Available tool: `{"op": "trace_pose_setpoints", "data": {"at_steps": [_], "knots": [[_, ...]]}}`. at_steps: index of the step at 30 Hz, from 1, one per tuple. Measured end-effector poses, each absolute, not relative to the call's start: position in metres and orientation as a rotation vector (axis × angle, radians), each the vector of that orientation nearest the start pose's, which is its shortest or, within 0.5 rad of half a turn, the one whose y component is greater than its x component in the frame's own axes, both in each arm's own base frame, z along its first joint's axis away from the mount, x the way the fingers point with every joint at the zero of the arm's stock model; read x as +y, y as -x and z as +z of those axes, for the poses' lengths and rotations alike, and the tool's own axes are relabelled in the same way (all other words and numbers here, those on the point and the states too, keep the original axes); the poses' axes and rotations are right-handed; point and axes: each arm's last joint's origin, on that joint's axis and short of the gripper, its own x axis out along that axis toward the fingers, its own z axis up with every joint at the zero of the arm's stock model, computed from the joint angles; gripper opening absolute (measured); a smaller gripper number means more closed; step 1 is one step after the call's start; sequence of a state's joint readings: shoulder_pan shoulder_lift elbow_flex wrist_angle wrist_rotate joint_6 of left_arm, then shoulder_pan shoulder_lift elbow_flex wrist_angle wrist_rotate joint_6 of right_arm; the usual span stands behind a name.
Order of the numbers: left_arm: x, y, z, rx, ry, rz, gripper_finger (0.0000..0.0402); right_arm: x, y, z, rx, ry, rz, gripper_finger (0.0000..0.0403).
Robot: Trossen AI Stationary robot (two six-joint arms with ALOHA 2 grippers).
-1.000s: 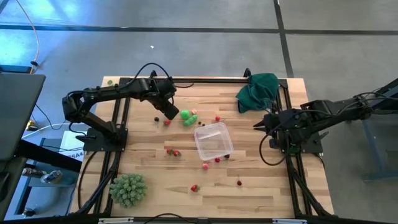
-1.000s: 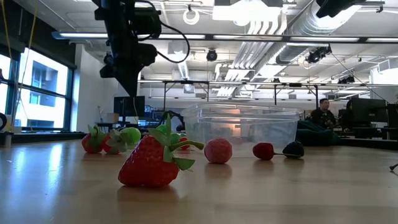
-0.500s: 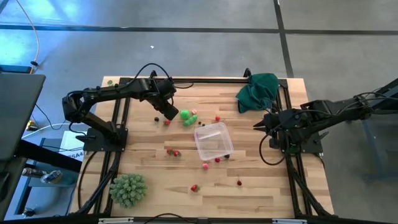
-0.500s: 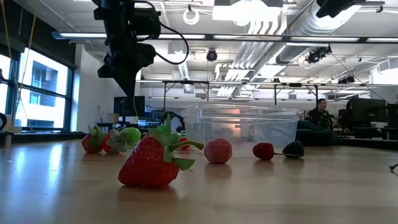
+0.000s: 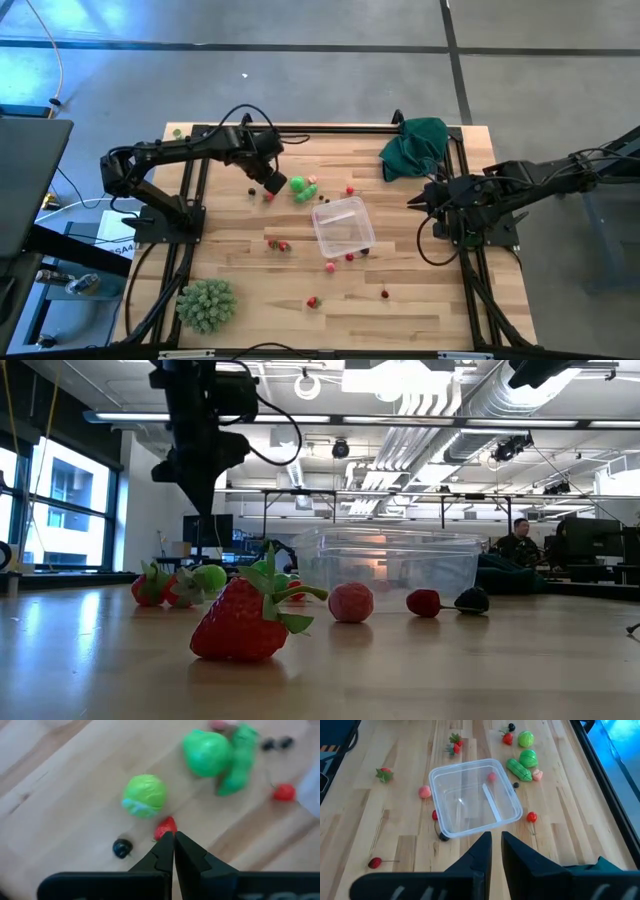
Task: Pick and placing Produce into tupperware
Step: Put the green cabbage into the transparent container
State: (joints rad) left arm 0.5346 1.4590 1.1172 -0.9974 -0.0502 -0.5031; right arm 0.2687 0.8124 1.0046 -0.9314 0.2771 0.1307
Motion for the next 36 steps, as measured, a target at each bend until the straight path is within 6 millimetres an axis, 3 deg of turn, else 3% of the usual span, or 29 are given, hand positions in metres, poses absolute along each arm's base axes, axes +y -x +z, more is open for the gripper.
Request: {"op": "trace_pose_setpoints", "data": {"at_steps": [4,16,22,28,36], "knots": [[0.137,-0.224,0.246,1.127,0.828,0.996,0.0005,0.029,-0.135,0.336,0.709,0.074,-0.054,0.0032],[0.141,-0.228,0.248,0.958,0.950,1.152,0.0005,0.029,-0.135,0.336,0.709,0.074,-0.054,0.0032],[0.146,-0.238,0.226,0.978,1.093,1.255,0.0005,0.029,-0.135,0.336,0.709,0.074,-0.054,0.0032],[0.153,-0.252,0.201,1.015,1.244,1.230,0.0005,0.029,-0.135,0.336,0.709,0.074,-0.054,0.0032],[0.159,-0.251,0.197,0.981,1.290,1.280,0.0005,0.029,-0.135,0.336,0.708,0.074,-0.054,0.0032]]}}
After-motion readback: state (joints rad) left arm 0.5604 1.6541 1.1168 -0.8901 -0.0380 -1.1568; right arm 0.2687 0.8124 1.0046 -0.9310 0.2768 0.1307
